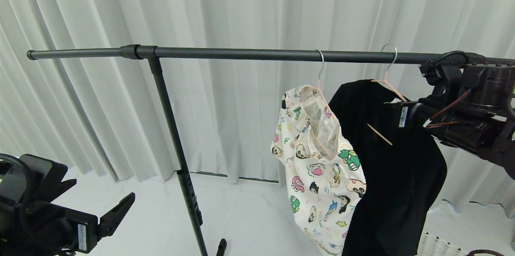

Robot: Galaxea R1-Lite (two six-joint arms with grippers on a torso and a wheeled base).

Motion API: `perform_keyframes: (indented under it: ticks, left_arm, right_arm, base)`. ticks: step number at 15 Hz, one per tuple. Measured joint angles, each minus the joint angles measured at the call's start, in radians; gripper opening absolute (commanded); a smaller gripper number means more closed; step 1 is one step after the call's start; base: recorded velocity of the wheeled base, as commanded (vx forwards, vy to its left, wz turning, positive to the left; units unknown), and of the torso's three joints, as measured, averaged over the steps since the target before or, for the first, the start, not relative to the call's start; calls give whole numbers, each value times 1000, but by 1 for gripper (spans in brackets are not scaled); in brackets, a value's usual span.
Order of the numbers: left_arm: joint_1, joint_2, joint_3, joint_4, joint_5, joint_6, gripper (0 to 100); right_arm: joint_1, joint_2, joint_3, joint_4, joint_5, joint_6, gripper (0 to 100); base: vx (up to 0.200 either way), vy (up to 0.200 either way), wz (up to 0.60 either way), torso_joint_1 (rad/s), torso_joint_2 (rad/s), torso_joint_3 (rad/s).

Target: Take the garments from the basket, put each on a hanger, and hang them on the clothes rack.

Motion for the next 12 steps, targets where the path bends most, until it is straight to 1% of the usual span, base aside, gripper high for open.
perform_keyframes:
  ticks: [4,12]
  left_arm:
    - [0,0,4,0,0,0,100]
    - [0,-1,6,-1,0,0,100]
  right_arm:
    - [0,30,-27,-1,0,-10,0]
    - [23,37,-24,10,-5,-29,0]
  base:
    - [0,0,0,0,0,0]
    - [0,0,0,0,0,0]
